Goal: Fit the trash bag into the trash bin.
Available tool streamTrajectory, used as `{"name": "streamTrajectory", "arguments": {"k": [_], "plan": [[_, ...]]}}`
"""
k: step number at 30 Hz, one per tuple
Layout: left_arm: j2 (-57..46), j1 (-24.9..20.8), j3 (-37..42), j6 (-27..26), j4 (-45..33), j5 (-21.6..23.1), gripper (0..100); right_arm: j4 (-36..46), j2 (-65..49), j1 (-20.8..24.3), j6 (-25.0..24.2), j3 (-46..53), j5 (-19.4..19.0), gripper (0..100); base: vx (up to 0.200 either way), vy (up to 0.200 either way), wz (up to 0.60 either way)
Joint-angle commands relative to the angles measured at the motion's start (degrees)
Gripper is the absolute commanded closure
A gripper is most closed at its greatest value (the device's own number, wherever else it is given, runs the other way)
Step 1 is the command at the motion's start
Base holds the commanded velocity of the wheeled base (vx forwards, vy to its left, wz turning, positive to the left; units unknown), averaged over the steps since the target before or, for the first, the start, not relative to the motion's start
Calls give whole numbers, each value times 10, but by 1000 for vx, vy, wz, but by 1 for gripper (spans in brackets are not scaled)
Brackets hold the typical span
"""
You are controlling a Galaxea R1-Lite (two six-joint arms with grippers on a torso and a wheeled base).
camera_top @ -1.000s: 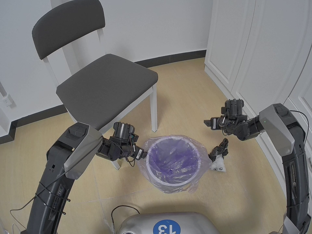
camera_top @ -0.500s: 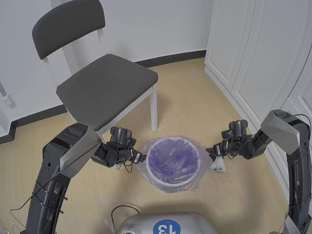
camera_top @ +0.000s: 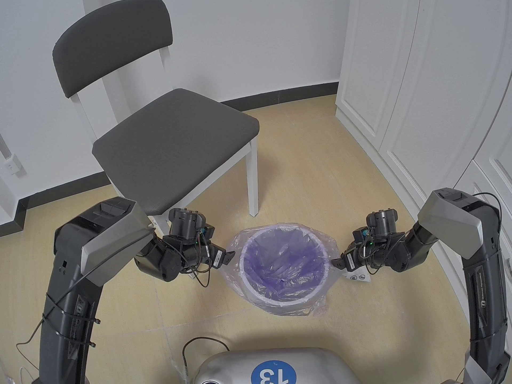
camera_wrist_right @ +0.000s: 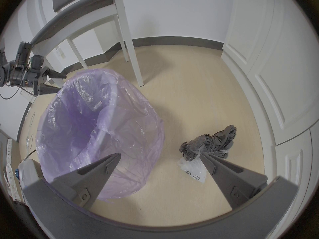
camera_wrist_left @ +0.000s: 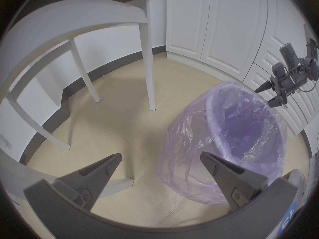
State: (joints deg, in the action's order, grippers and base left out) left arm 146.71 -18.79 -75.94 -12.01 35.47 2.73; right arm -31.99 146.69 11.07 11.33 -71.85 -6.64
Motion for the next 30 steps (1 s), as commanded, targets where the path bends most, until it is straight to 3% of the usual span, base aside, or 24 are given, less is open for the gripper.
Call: {"name": "streamTrajectory", "arguments": {"k": [1, 11, 16, 21, 25, 30], "plan": [[-19, 6, 32, 2, 21, 1, 0, 57, 31, -7, 1, -80, 0, 0, 0, 0, 0], [-22, 2, 78, 2, 78, 0, 0, 169, 111, -18, 8, -283, 1, 0, 0, 0, 0], [-25, -2, 105, 4, 104, -1, 0, 173, 151, -23, 5, -336, 0, 0, 0, 0, 0], [-25, -7, 126, 14, 132, -5, 0, 173, 168, -26, 5, -354, -2, 0, 0, 0, 0], [-25, -12, 130, 15, 138, -5, 0, 167, 170, -27, 8, -352, -43, 0, 0, 0, 0], [-27, -20, 141, 22, 146, -5, 0, 157, 164, -27, 3, -349, -57, 0, 0, 0, 0]]}}
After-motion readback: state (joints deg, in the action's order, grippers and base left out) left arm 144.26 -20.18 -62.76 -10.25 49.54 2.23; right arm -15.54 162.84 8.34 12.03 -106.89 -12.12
